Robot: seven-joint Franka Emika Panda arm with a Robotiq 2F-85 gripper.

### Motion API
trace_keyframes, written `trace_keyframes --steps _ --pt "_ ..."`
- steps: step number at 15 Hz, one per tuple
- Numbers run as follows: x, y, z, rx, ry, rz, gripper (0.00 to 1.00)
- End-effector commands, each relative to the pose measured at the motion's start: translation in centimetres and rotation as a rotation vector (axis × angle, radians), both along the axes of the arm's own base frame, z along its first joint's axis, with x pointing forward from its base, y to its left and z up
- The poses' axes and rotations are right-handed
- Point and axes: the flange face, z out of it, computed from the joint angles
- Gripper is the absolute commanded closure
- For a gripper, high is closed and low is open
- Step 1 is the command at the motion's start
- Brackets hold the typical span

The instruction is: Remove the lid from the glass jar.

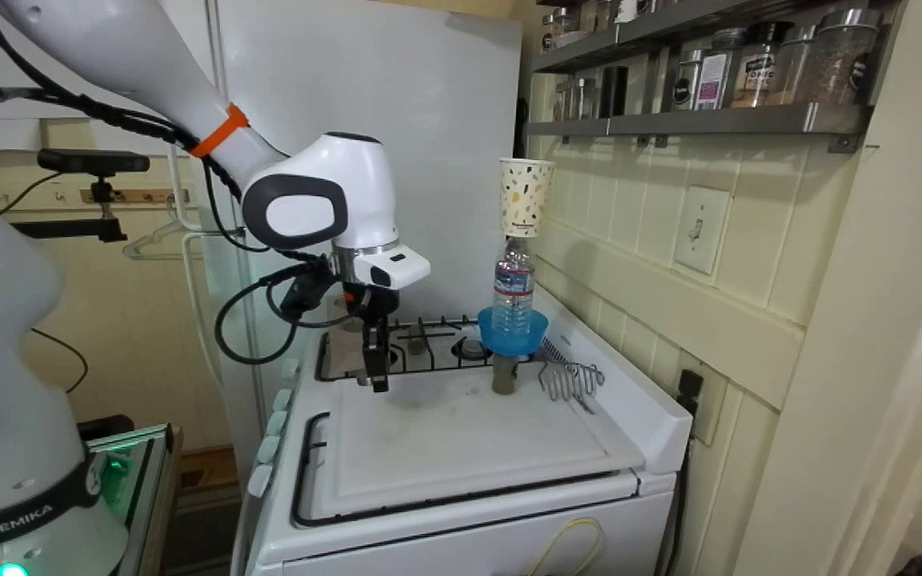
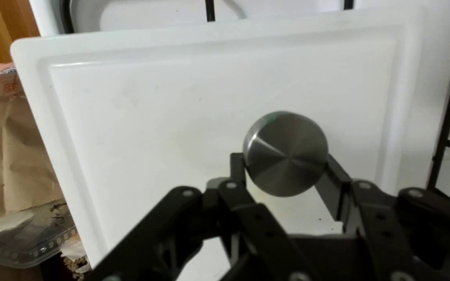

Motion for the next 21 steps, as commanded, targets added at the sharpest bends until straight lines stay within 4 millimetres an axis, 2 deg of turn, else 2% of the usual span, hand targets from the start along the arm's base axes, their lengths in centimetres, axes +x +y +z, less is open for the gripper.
trace_keyframes --steps 1,7,11,12,14,16,18,20,21 --pt "0.5 0.2 -3.1 -0.01 0.017 0.028 0.76" --pt "1.2 0.4 -5.4 0.005 -0.019 0.033 0.76" --pt "1.4 0.5 -6.0 0.01 -0.034 0.031 0.76" --pt "1.5 0.5 -6.1 0.011 -0.036 0.031 0.3" --pt "1.6 0.5 -5.9 0.01 -0.041 0.029 0.19" --pt "1.7 0.5 -5.5 0.009 -0.051 0.026 0.04" --pt "1.9 0.4 -4.8 0.01 -0.064 0.025 0.0" --pt "0.6 0.6 -4.2 0.008 -0.076 0.03 0.0" --pt "1.5 1.0 -3.5 0.006 -0.071 0.035 0.0"
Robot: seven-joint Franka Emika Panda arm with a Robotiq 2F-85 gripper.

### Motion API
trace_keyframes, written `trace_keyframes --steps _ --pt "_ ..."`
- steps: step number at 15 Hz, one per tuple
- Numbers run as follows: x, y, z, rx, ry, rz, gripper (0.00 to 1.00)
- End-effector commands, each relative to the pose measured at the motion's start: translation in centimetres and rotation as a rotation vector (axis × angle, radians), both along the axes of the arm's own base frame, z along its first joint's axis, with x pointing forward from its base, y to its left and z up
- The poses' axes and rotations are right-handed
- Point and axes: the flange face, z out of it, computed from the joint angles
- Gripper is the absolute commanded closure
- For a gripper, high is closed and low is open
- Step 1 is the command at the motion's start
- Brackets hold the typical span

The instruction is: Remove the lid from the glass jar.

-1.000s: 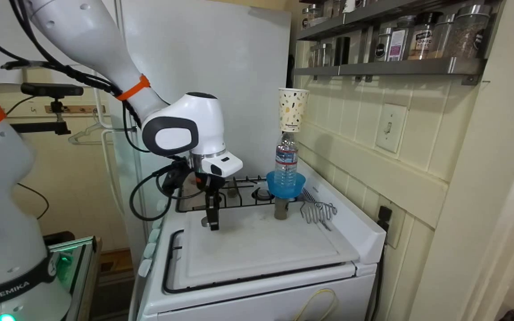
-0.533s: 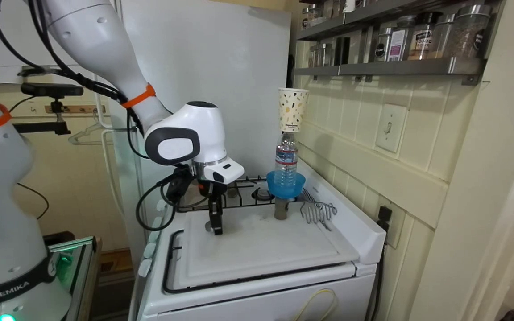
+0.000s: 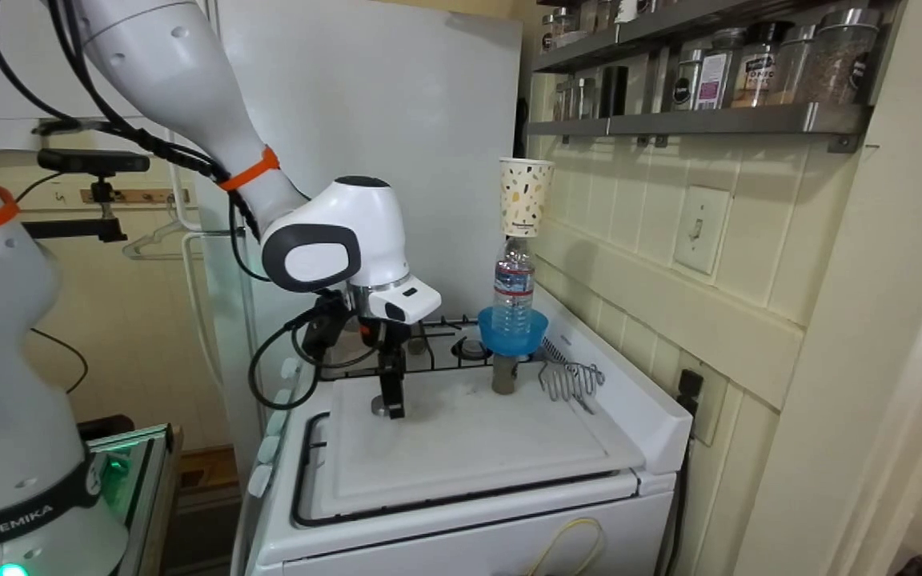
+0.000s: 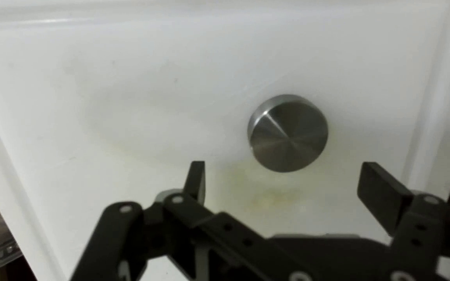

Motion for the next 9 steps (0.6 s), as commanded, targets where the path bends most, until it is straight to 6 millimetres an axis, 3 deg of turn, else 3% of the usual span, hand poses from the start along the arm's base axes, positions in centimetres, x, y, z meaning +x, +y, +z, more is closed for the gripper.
trace_keyframes --steps 1,3,7,8,9 --pt "-0.2 1.0 1.9 0.007 -0.014 0.027 0.0" --pt "-2.1 3.2 3.6 0.054 0.013 0.07 0.0" --pt "-5.2 6.1 8.7 -0.03 0.067 0.096 0.0" --pt "-2.5 5.2 6.2 0.002 0.068 0.092 0.0" --pt "-3.3 5.9 7.5 -0.005 0.072 0.1 0.0"
